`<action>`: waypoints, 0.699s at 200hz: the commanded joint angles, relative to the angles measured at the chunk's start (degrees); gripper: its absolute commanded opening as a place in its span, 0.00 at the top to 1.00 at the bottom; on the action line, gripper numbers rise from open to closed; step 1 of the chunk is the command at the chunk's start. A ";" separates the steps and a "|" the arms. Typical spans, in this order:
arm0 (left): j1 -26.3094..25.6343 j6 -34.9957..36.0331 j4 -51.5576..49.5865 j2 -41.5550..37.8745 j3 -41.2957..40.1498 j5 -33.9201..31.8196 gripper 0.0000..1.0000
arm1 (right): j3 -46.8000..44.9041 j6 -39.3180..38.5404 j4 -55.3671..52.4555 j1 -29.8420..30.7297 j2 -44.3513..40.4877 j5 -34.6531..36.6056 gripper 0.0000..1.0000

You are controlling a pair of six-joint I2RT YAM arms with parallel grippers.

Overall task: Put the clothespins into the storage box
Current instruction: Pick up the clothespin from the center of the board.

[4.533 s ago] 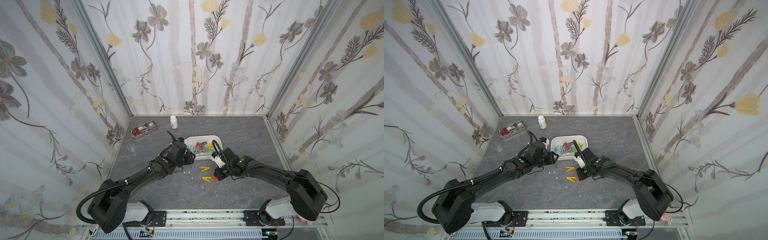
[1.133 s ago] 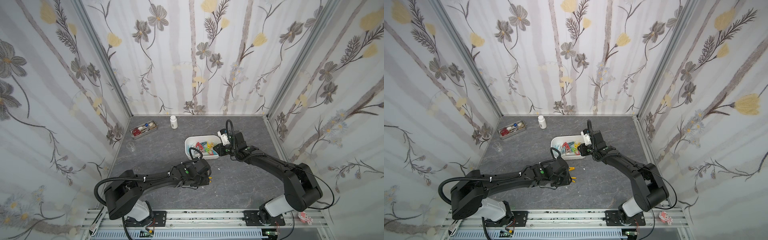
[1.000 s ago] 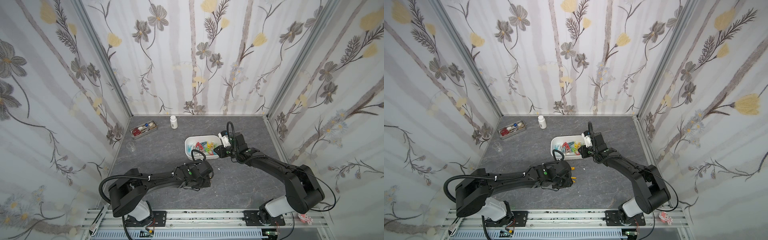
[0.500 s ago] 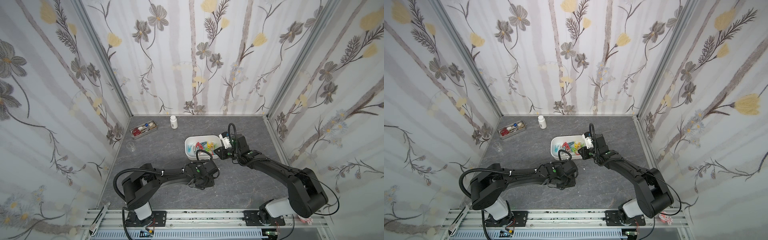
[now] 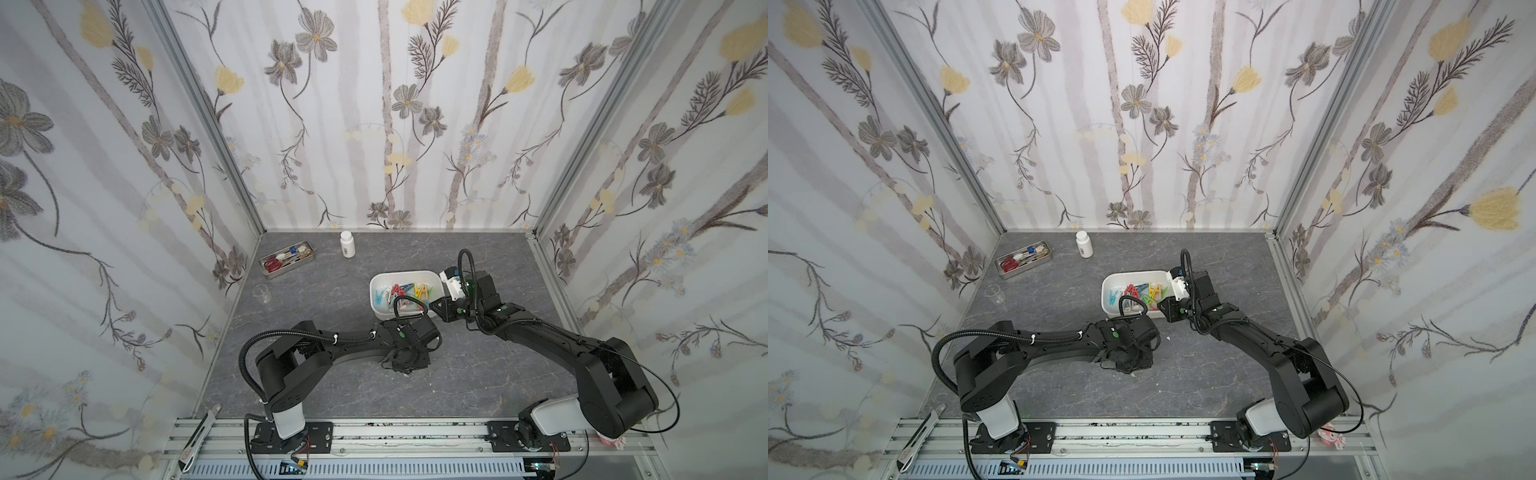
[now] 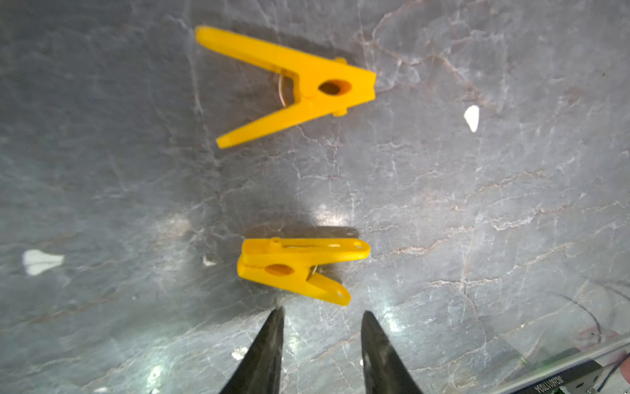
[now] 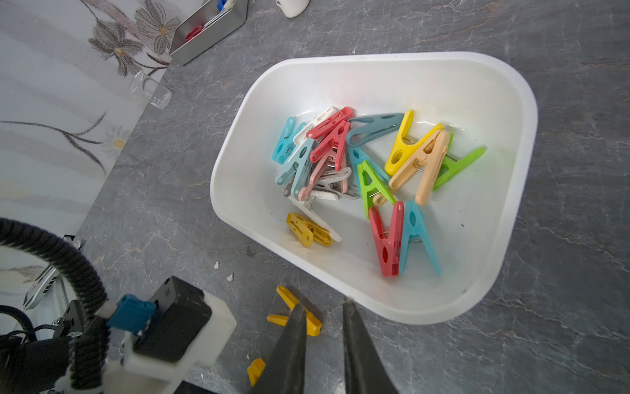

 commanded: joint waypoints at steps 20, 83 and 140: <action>0.17 1.32 -2.30 1.77 1.19 -0.94 0.64 | -0.10 -1.11 2.54 -0.53 0.86 -1.53 0.78; 0.26 3.41 -6.10 2.84 3.00 -3.18 0.68 | -0.21 -1.09 2.77 -0.91 1.22 -2.05 0.78; 0.35 5.17 -6.93 1.88 3.21 -3.54 0.72 | -0.30 -0.73 2.82 -0.97 1.22 -2.41 0.78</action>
